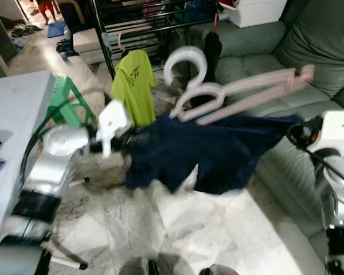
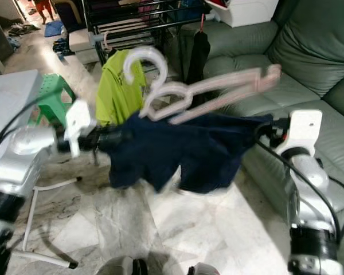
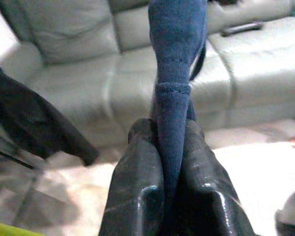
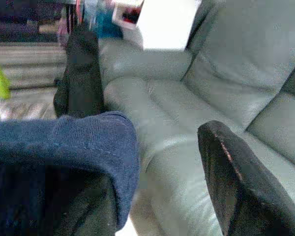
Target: Hang hanger
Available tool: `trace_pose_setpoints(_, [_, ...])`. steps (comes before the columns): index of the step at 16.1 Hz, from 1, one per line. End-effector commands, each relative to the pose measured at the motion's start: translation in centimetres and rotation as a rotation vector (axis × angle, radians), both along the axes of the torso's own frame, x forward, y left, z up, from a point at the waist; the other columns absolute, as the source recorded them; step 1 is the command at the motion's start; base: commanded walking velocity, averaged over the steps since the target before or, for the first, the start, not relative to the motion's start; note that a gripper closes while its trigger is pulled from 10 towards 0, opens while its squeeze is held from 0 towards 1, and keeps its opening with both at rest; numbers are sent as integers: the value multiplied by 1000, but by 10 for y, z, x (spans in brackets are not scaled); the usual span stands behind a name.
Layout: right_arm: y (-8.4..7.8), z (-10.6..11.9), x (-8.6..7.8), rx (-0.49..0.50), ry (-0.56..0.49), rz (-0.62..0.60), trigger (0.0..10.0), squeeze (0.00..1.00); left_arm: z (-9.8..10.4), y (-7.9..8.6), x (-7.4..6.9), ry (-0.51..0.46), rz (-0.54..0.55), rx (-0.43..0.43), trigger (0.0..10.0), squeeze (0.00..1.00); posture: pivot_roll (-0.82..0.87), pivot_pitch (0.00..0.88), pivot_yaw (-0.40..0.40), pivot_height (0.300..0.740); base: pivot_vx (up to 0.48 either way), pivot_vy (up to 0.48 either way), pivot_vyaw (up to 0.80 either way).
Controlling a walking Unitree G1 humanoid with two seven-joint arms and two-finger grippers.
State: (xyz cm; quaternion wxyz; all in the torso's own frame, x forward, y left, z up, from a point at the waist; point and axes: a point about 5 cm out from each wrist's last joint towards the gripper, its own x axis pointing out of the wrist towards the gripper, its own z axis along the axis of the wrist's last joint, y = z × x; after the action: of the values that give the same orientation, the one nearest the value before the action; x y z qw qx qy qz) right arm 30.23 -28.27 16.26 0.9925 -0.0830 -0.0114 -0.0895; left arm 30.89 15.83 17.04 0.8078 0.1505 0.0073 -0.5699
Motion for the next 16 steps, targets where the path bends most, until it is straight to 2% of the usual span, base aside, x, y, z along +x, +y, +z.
trace_pose_setpoints(1, [-28, 24, -2, -15, -100, -162, 0, 0, -5, 21, -7, 21, 14, 68, 0, 0, -50, 25, 49, 740, 0, 0, 0])
trace_pose_setpoints(3, [-25, 32, 4, -22, -136, -150, 0, 0, -15, 20, -12, 61, -6, 86, 0, 0, -51, 20, 47, 740, 0, 0, 0])
trace_pose_setpoints(5, [-22, 40, 7, -26, -166, -139, 0, 0, -24, 23, -15, 63, -26, 148, 0, 0, -51, 20, 47, 740, 0, 0, 0])
trace_pose_setpoints(8, [-20, 39, 7, -21, -180, -133, 0, 0, -32, 28, -13, 51, -12, 252, 0, 0, -57, 18, 46, 740, 0, 0, 0])
trace_pose_setpoints(10, [-15, 39, 9, -27, -189, -110, 0, 0, -38, 29, -9, 51, 20, 318, 0, 0, -55, 16, 47, 740, 0, 0, 0])
trace_pose_setpoints(11, [-12, 39, 11, -25, -187, -90, 0, 0, -44, 32, -5, 28, 55, 400, 0, 0, -56, 18, 50, 740, 0, 0, 0])
trace_pose_setpoints(12, [-10, 38, 12, -29, -184, -80, 0, 0, -47, 34, -3, 14, 78, 447, 0, 0, -57, 18, 51, 740, 0, 0, 0])
trace_pose_setpoints(13, [-8, 37, 12, -33, -180, -74, 0, 0, -48, 34, -1, 7, 96, 457, 0, 0, -57, 17, 51, 740, 0, 0, 0])
trace_pose_setpoints(15, [4, 36, 14, -72, -183, -39, 0, 0, -50, 32, 8, -20, 182, 558, 0, 0, -51, 15, 47, 740, 0, 0, 0])
trace_pose_setpoints(16, [7, 34, 14, -74, -178, -31, 0, 0, -51, 32, 9, -10, 204, 569, 0, 0, -51, 15, 47, 740, 0, 0, 0])
